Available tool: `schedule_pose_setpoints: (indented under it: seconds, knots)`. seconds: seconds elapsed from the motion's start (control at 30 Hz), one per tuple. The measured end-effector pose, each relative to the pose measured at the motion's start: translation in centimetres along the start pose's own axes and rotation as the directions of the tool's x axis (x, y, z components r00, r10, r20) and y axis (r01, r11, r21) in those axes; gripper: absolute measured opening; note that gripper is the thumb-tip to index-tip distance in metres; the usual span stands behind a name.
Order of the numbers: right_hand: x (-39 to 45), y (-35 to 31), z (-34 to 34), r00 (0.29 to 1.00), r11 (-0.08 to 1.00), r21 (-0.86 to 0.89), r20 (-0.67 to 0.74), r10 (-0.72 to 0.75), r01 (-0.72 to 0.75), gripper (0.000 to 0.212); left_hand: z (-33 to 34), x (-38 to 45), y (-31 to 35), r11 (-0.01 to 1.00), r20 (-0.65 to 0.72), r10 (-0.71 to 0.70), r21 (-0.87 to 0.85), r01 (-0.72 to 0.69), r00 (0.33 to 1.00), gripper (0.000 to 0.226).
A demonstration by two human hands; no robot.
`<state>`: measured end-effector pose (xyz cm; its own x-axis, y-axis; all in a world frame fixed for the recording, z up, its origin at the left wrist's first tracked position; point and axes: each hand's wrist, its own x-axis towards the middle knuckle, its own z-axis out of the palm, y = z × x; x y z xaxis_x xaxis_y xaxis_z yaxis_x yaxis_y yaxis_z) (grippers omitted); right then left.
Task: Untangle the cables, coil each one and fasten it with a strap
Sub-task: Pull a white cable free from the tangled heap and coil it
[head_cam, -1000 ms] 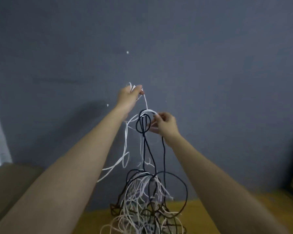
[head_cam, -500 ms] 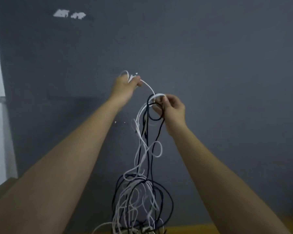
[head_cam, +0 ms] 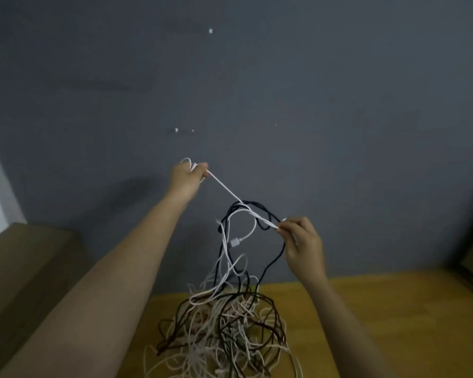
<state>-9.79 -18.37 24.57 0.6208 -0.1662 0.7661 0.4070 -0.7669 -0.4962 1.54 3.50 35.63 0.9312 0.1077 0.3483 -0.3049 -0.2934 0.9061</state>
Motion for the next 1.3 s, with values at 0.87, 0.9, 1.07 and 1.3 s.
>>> schedule_pose_setpoints:
  seconds: [0.87,0.9,1.07,1.3]
  knots:
    - [-10.8,2.5,3.0,0.665,0.661,0.187,0.436,0.607,-0.727,0.010,6.1,-15.2,-13.8,0.951,0.565,-0.182,0.308,-0.001,0.805,0.051]
    - [-10.8,2.5,2.7,0.665,0.655,0.205,0.450,0.596,-0.727,0.010,6.4,-15.8,-14.4,0.947,0.587,-0.196,0.321,-0.004,0.786,0.052]
    - [-10.1,2.7,0.6,0.686,0.656,0.248,0.438,0.580,-0.713,0.018,8.3,-17.4,-13.9,0.968,0.661,-0.211,0.246,0.058,0.721,0.055]
    - [-9.2,1.8,-0.7,0.729,0.613,0.394,0.364,0.580,-0.685,0.017,10.9,-16.1,-11.6,0.922,0.660,-0.385,0.307,0.237,0.645,0.012]
